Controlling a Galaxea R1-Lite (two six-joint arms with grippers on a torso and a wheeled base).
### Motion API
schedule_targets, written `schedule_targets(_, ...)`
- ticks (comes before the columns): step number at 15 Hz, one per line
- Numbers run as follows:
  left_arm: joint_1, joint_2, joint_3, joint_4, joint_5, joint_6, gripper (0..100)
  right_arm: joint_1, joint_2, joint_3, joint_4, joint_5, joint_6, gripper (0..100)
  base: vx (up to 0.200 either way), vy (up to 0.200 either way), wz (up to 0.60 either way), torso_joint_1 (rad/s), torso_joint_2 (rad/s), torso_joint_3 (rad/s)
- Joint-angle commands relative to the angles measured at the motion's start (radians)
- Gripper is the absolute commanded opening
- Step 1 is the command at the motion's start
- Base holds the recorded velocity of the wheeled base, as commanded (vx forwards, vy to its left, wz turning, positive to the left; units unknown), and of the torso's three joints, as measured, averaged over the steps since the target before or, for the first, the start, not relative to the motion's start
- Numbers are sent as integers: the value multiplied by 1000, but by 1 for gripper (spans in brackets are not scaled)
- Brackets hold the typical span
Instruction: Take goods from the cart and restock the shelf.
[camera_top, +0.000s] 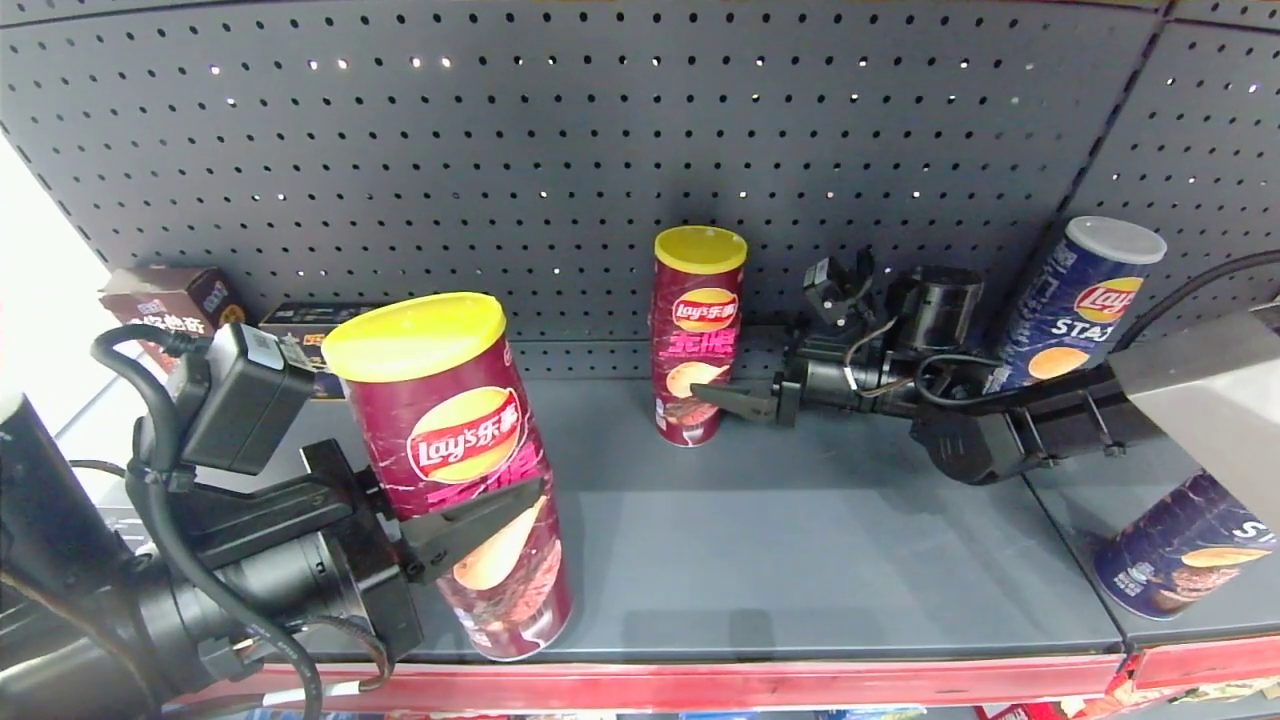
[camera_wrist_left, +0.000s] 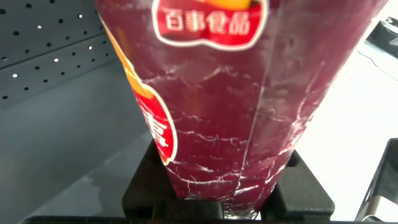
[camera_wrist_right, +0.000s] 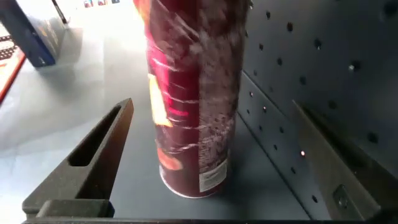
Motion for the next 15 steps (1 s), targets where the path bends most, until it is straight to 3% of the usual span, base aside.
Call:
schedule_targets(1,10,0,12,0,-2,2,0,19,47,-36,-6,0,21,100,0,0,0,0,0,0)
schedule_targets(5,19,-3,71,-36,-2,-1,0,55,93,-61,-30,-12,64,100,0,0,0,0,0,0)
schedule_targets(11,27,-14,73,-36,-3,-1,0,75,144,-93,-43,-14,72,100,0,0,0,0,0,0)
schedule_targets(12,27,-14,71,-36,-3,-1,0,77,156,-107,-56,-14,73,0,0,0,0,0,0,0)
schedule_targets(15,27,-17,73,-36,-3,-1,0,81,153,-117,-43,-20,75,0,0,0,0,0,0,0)
